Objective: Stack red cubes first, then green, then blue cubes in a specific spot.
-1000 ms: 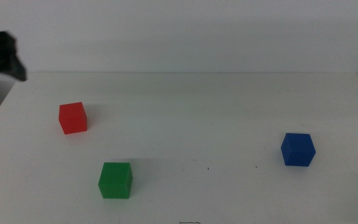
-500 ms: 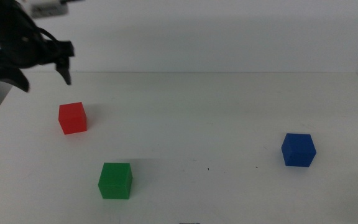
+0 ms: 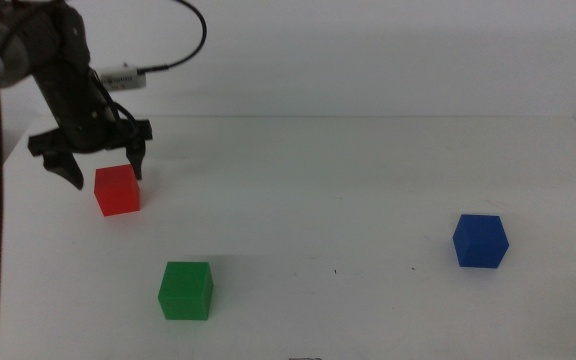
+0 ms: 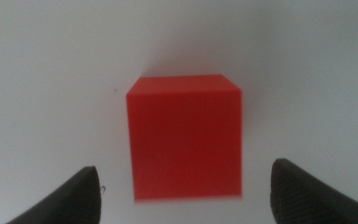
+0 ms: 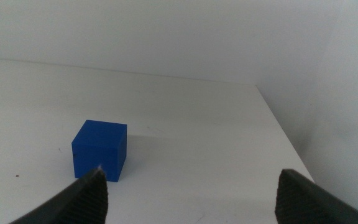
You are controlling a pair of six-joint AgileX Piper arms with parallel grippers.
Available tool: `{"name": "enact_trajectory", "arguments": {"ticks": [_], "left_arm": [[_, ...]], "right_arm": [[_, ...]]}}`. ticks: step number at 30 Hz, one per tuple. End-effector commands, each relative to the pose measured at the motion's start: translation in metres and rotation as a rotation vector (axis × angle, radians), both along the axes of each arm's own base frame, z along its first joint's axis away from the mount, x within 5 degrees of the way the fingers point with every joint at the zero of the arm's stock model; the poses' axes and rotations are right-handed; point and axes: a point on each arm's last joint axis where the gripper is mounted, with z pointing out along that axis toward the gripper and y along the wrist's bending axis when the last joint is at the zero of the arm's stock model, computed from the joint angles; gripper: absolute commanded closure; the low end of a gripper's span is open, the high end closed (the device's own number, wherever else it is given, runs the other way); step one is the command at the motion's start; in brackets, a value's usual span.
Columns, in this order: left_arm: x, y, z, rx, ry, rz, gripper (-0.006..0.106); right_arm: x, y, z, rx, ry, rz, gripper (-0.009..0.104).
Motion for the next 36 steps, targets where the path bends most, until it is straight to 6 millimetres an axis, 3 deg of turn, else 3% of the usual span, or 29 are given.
{"name": "enact_trajectory", "arguments": {"ticks": [1,7,11,20,23,27,32,36], "left_arm": [[0.003,-0.002,0.024,-0.01,-0.098,0.013,0.007],[0.013,-0.001,0.003,-0.005,-0.101,-0.004,0.008],[0.014,-0.001,0.002,-0.004,-0.108,-0.01,0.02],[0.005,0.002,0.006,-0.006,-0.026,-0.002,0.084],[-0.004,-0.001,0.021,-0.006,-0.011,-0.012,0.1],[-0.021,-0.014,0.054,0.021,-0.027,-0.004,0.102],[-0.049,-0.051,0.091,0.038,-0.072,-0.035,0.102],[-0.062,-0.093,0.1,0.012,-0.094,-0.063,0.102]], "right_arm": [[0.001,-0.001,0.01,-0.024,-0.073,-0.014,0.02],[0.001,-0.001,0.01,-0.024,-0.073,-0.014,0.02],[0.001,-0.001,0.01,-0.024,-0.073,-0.014,0.02],[0.001,-0.001,0.01,-0.024,-0.073,-0.014,0.02],[0.001,-0.001,0.01,-0.024,-0.073,-0.014,0.02],[0.001,-0.001,0.01,-0.024,-0.073,-0.014,0.02],[0.001,-0.001,0.01,-0.024,-0.073,-0.014,0.02],[0.001,-0.001,0.01,-0.024,-0.073,-0.014,0.02]]}}
